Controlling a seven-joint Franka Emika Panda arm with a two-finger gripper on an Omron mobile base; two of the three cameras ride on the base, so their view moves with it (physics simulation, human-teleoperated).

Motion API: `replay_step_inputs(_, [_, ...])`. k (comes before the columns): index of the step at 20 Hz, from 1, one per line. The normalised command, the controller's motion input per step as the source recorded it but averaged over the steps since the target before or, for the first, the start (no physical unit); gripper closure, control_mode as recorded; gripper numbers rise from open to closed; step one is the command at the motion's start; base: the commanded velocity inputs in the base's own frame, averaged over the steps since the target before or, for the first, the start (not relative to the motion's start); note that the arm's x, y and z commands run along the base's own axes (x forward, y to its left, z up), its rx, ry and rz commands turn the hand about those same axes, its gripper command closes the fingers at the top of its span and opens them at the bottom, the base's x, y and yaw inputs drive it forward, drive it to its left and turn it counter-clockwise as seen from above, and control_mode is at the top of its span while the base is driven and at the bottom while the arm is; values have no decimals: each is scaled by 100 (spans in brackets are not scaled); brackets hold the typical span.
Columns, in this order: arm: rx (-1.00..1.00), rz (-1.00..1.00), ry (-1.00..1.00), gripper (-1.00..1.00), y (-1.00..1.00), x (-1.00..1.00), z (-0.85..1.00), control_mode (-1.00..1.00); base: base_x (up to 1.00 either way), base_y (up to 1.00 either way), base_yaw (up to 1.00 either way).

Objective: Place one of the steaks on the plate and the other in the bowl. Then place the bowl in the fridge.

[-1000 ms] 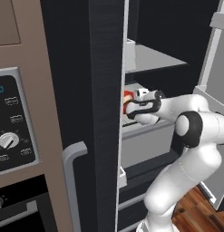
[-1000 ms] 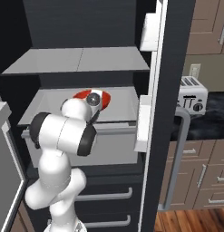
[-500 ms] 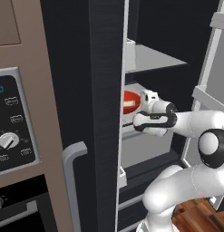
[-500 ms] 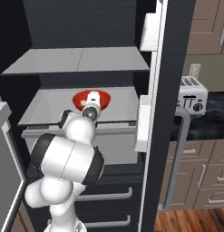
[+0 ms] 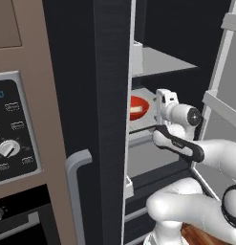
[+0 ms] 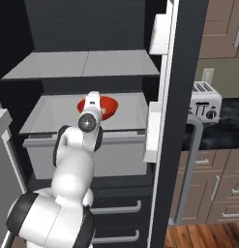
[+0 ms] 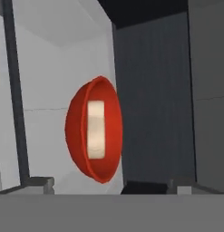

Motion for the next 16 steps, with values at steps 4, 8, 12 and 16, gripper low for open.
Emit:
replay_step_inputs(4, [-10, 0, 40, -100, -22, -100, 100, -100, 0, 0, 0])
replay_step_inputs(8, [-8, 0, 33, -100, -30, -100, 100, -100, 0, 0, 0])
replay_step_inputs(12, [0, 0, -10, -100, -60, -100, 37, -100, 0, 0, 0])
replay_step_inputs(16, [0, 5, -58, -100, -28, -100, -9, -100, 0, 0, 0])
